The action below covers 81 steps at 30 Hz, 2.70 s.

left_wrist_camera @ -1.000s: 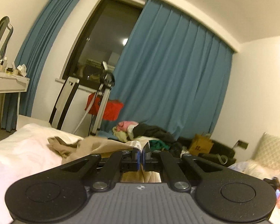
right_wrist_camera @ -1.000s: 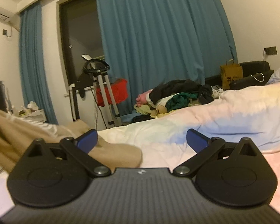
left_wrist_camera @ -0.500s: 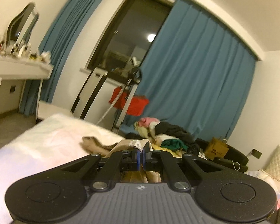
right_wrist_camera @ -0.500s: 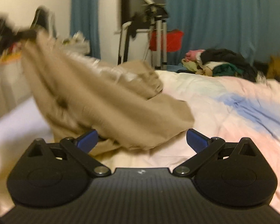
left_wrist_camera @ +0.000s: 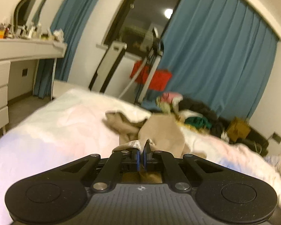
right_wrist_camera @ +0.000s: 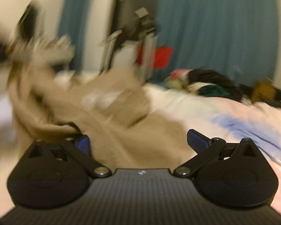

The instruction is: Fold clothes

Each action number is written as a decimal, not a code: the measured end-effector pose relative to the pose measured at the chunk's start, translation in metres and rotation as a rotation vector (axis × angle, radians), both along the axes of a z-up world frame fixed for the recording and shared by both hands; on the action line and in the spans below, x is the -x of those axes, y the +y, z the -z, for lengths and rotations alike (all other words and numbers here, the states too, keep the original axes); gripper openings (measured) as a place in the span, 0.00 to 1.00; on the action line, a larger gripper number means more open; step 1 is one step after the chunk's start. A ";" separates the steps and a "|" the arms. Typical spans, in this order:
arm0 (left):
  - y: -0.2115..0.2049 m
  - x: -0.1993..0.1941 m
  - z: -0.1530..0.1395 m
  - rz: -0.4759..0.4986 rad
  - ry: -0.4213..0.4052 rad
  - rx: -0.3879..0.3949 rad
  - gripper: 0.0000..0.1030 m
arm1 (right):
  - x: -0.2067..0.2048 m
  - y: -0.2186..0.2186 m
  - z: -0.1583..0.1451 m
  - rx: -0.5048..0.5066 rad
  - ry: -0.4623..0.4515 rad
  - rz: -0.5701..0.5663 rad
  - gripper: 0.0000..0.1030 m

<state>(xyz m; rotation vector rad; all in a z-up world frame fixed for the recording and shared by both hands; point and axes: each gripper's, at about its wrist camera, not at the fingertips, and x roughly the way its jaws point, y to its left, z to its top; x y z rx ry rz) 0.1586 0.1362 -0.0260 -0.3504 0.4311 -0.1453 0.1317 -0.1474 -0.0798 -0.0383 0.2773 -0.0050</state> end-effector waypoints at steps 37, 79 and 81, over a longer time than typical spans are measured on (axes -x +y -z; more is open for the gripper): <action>-0.169 -0.002 0.058 -0.124 -0.031 -0.699 0.80 | -0.022 -0.099 0.008 -0.564 0.164 0.091 1.00; -0.063 0.012 0.029 -0.148 0.291 -0.245 0.80 | -0.012 -0.072 -0.002 -0.239 0.218 0.121 1.00; -0.068 0.019 0.027 -0.131 0.278 -0.252 0.80 | -0.015 -0.078 0.000 -0.282 0.238 0.119 1.00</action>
